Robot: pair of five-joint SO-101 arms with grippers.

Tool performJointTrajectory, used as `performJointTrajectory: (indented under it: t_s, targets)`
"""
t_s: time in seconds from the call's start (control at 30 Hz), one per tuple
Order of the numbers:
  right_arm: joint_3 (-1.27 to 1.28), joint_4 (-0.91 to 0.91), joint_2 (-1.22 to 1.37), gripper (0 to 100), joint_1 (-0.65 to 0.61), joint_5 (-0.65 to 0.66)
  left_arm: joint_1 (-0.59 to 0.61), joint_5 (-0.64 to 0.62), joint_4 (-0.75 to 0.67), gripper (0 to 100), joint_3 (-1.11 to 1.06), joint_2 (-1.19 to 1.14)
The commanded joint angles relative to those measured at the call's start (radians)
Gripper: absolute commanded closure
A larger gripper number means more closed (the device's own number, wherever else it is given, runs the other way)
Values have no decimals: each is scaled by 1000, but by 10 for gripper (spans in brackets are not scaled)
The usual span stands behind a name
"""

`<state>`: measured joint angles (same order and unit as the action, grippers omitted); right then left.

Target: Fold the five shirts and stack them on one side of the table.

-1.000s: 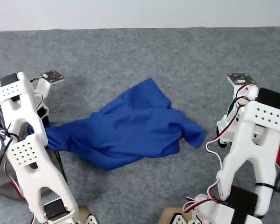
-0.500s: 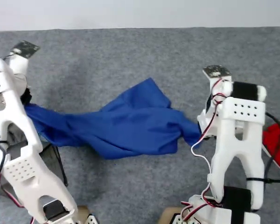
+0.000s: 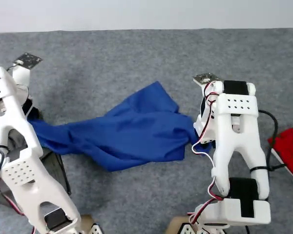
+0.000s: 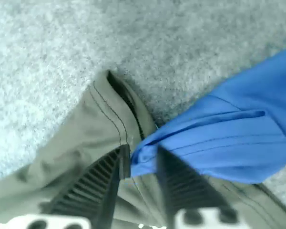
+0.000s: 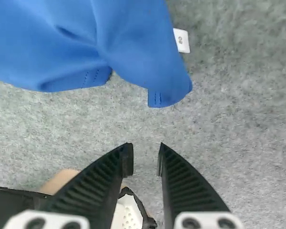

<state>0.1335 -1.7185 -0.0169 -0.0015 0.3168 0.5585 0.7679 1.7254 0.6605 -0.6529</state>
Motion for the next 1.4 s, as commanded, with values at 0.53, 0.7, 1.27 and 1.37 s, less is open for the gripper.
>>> performJointTrajectory:
  t_s: [0.53,0.7,1.27,1.37]
  targets:
    - [-155,1,93,908,-13,-6,48,239,-18,786,4,6]
    - [-155,10,94,908,-15,-6,46,247,-40,786,7,-18]
    - [-155,1,90,908,-15,-6,44,245,12,993,194,-172]
    - [-155,1,88,908,-24,-6,44,242,28,994,188,-172]
